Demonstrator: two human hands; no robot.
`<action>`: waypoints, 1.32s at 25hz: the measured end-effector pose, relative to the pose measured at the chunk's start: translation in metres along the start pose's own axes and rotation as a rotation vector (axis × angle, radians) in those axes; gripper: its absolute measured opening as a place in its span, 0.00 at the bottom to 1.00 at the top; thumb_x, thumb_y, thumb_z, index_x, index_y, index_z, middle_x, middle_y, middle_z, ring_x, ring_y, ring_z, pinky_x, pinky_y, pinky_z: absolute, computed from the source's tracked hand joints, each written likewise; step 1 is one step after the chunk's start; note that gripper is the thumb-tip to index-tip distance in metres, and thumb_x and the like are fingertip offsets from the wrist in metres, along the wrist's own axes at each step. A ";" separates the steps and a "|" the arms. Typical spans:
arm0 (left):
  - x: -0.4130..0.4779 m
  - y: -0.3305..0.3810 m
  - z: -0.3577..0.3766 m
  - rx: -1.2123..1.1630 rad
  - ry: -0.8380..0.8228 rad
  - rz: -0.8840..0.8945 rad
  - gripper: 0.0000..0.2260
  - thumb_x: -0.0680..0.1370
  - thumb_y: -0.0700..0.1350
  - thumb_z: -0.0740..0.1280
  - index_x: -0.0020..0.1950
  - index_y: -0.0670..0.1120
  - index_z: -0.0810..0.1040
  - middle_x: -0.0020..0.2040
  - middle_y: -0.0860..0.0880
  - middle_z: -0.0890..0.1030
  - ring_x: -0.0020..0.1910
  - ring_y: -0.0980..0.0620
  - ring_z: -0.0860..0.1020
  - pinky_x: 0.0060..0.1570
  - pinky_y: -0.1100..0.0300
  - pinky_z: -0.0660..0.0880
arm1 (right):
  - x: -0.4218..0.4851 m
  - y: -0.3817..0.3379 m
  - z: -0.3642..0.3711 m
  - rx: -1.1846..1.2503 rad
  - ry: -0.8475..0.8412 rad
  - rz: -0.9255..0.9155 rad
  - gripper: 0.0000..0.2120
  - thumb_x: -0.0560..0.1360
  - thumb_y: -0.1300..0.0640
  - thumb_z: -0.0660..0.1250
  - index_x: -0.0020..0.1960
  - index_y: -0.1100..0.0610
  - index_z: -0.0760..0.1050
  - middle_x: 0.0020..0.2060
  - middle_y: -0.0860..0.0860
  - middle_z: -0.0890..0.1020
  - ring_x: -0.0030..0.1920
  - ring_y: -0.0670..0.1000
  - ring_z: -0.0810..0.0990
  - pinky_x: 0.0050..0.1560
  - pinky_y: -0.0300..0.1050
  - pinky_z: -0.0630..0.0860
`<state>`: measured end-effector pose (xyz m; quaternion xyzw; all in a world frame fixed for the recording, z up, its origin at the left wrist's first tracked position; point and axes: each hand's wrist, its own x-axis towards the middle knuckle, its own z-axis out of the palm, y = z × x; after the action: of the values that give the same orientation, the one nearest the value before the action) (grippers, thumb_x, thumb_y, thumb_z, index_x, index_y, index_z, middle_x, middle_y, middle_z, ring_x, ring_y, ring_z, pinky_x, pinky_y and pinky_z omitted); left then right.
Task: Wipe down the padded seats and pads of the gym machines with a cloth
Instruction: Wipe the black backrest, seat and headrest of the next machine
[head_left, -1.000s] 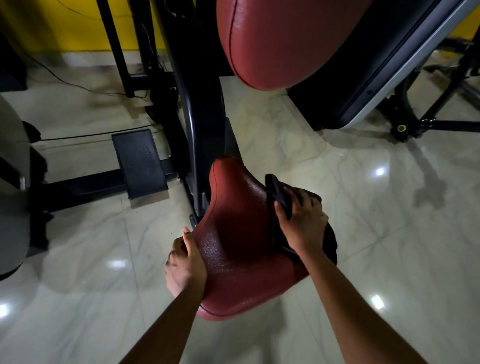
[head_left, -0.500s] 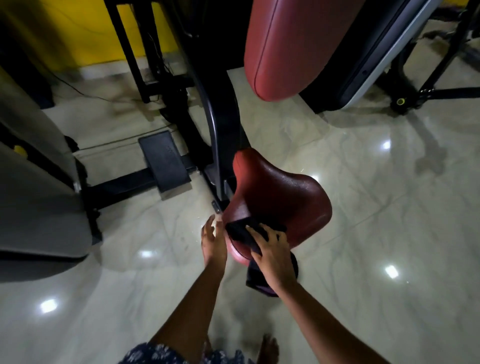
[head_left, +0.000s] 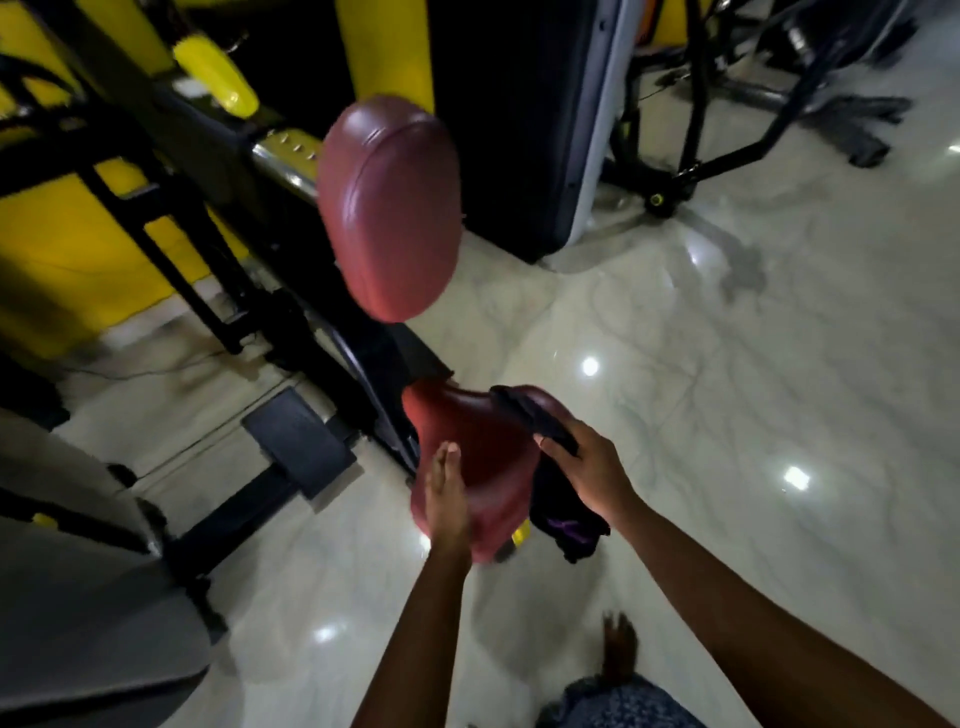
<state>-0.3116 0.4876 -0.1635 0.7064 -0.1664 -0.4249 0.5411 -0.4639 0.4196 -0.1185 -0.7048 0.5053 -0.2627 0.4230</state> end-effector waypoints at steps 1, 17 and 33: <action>0.001 0.009 0.017 0.016 -0.035 0.020 0.18 0.81 0.52 0.57 0.68 0.46 0.71 0.68 0.49 0.72 0.69 0.49 0.69 0.71 0.50 0.63 | 0.010 0.003 -0.015 0.056 0.027 0.035 0.15 0.77 0.57 0.66 0.63 0.57 0.75 0.49 0.46 0.79 0.51 0.47 0.78 0.44 0.22 0.67; 0.095 0.196 0.456 -0.090 -0.370 0.172 0.21 0.81 0.54 0.54 0.74 0.52 0.61 0.74 0.52 0.62 0.73 0.52 0.61 0.69 0.55 0.57 | 0.263 0.111 -0.383 0.291 0.359 0.101 0.12 0.79 0.51 0.60 0.60 0.54 0.74 0.47 0.51 0.80 0.50 0.52 0.78 0.46 0.41 0.73; 0.414 0.407 0.841 -0.148 -0.420 0.279 0.21 0.81 0.55 0.54 0.74 0.52 0.62 0.75 0.51 0.62 0.73 0.50 0.60 0.65 0.56 0.58 | 0.724 0.150 -0.626 0.185 0.487 -0.038 0.17 0.80 0.51 0.59 0.66 0.56 0.71 0.55 0.55 0.79 0.57 0.54 0.77 0.52 0.42 0.71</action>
<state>-0.6343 -0.4704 -0.0138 0.5315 -0.3392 -0.4945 0.5983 -0.7829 -0.4838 0.0264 -0.5885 0.5528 -0.4775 0.3465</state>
